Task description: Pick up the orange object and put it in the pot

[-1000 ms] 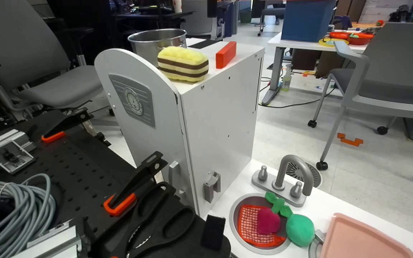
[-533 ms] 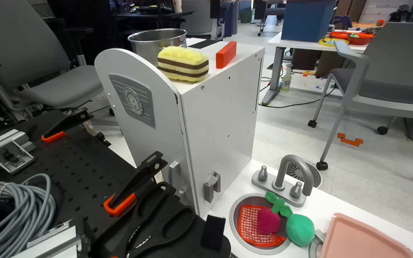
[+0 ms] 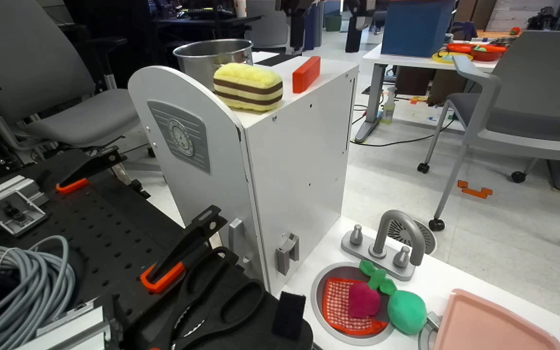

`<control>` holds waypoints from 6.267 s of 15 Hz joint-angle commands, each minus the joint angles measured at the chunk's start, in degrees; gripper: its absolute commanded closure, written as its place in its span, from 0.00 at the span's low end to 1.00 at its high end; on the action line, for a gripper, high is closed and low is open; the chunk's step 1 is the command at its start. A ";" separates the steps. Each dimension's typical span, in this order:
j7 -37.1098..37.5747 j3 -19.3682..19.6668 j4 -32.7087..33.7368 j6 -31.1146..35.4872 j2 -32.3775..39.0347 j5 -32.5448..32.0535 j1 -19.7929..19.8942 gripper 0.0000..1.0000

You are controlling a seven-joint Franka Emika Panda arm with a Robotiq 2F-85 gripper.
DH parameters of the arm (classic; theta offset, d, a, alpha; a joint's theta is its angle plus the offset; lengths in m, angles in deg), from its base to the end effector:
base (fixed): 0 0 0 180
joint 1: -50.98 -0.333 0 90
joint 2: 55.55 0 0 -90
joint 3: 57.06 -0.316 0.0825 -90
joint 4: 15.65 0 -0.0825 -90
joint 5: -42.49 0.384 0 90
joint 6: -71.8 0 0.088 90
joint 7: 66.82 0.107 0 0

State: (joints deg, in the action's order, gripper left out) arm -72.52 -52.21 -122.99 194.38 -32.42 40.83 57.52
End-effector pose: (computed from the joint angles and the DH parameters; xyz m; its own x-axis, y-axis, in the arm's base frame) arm 0.6063 -0.1207 0.2875 0.9867 -0.0796 -0.1414 -0.0745 -0.9964 0.0414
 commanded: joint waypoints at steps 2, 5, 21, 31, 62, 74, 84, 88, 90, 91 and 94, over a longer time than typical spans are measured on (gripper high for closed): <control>0.64 -1.06 1.92 -0.51 1.75 0.42 -0.63 0.00; 0.50 -1.54 1.71 -0.43 1.89 0.32 -1.14 0.00; 0.34 -1.99 1.95 -0.60 2.09 0.51 -1.29 0.86; 0.49 -1.96 2.21 -0.91 2.45 0.66 -1.23 0.43; 2.01 -1.57 3.26 0.91 4.01 -0.88 -1.99 1.00; 7.80 -1.39 -4.61 2.69 -6.06 -5.00 -5.25 0.95; 5.57 -2.81 -12.32 6.42 -13.18 -4.73 -5.69 0.95; 3.74 -4.04 -14.82 7.16 -14.20 -5.05 -6.50 0.95; 2.93 -4.66 -15.93 7.71 -14.97 -5.08 -6.91 0.95; 2.53 -4.87 -16.47 8.09 -15.40 -5.10 -7.12 0.95; 1.39 -5.48 -17.94 8.93 -16.74 -5.00 -7.54 0.95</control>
State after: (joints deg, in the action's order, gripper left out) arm -69.75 -57.24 -138.11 201.84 -46.08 36.80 50.30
